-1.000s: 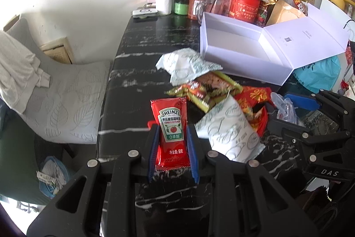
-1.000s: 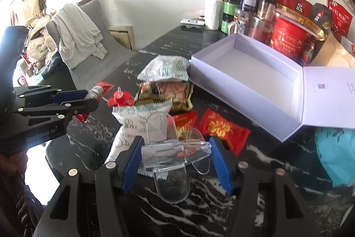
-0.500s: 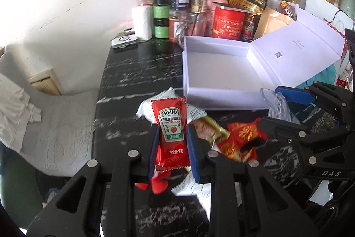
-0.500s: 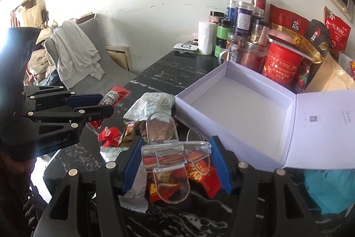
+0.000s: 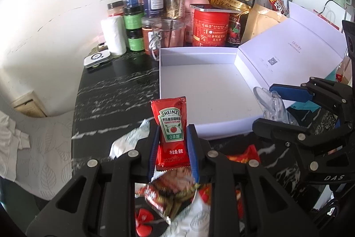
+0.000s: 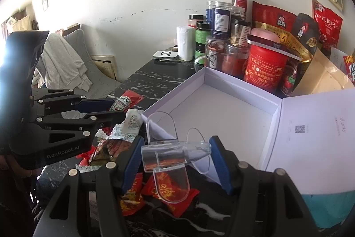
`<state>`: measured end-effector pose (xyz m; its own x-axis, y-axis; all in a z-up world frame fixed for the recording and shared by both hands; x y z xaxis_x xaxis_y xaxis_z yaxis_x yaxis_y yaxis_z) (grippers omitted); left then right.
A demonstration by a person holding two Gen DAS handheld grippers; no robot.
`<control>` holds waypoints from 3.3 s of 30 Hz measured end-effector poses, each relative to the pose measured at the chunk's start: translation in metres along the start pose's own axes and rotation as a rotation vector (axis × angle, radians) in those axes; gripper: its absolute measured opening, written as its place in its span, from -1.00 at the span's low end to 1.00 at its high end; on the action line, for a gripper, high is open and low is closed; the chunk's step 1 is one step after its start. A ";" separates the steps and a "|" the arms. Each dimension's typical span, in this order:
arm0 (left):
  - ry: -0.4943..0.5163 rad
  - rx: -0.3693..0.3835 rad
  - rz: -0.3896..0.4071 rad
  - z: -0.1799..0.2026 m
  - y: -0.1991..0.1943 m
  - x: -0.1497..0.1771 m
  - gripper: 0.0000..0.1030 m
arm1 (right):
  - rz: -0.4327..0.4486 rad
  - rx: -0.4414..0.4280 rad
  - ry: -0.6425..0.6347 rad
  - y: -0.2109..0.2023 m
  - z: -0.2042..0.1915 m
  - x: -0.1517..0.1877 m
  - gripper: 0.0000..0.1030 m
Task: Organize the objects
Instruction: 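Carry the ketchup sachet in the left tool while the right tool carries the clip toward the white box, then lower and release the sachet into the box with the left tool while the right tool releases the clip there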
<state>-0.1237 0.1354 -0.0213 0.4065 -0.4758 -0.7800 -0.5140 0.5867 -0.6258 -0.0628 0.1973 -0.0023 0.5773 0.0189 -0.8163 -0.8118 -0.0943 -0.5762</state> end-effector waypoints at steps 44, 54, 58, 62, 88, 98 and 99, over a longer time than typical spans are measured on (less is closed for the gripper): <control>0.203 0.088 -0.077 0.031 0.152 -0.088 -0.54 | -0.064 0.162 0.138 0.091 0.114 -0.056 0.20; 0.194 0.124 -0.135 0.035 0.187 -0.091 -0.53 | -0.138 0.189 0.189 0.117 0.137 -0.057 0.20; 0.187 0.149 -0.179 0.037 0.202 -0.090 -0.53 | -0.158 0.189 0.211 0.125 0.144 -0.054 0.20; 0.181 0.183 -0.227 0.039 0.215 -0.086 -0.53 | -0.179 0.196 0.209 0.133 0.147 -0.052 0.20; 0.154 0.169 -0.281 0.036 0.231 -0.079 -0.42 | -0.235 0.230 0.215 0.168 0.147 -0.045 0.20; 0.026 0.117 -0.247 0.017 0.218 -0.096 0.06 | -0.170 0.285 0.203 0.146 0.139 -0.065 0.40; 0.022 0.113 -0.239 0.017 0.215 -0.098 0.06 | -0.163 0.291 0.207 0.142 0.139 -0.067 0.42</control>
<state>-0.2612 0.3191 -0.0789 0.4891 -0.6232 -0.6102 -0.3171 0.5247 -0.7900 -0.2291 0.3209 -0.0348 0.6821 -0.1937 -0.7051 -0.6819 0.1798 -0.7090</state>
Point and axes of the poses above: each gripper's, at about its wrist camera, not at the fingertips, and y roughly the way its jaws point, z to its right, x to its underside, the point moved 4 cm from there along y, roughly the way its jaws point, and after that the axes turned 7 degrees about z, right-handed, at the moved point
